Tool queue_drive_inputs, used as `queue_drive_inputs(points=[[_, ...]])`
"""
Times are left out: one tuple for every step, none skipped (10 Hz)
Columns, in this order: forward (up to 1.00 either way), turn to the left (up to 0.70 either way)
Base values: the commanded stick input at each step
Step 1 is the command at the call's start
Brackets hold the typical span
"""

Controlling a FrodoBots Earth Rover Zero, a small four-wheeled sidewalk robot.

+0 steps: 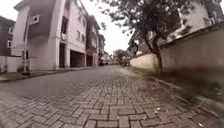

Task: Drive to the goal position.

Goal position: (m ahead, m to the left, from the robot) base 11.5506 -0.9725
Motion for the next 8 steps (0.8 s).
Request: queue_drive_inputs(points=[[0.69, 0.03], [0.69, 0.03], [0.69, 0.03], [0.69, 0.03], [0.69, 0.01], [0.69, -0.14], [0.69, -0.32], [0.69, -0.20]])
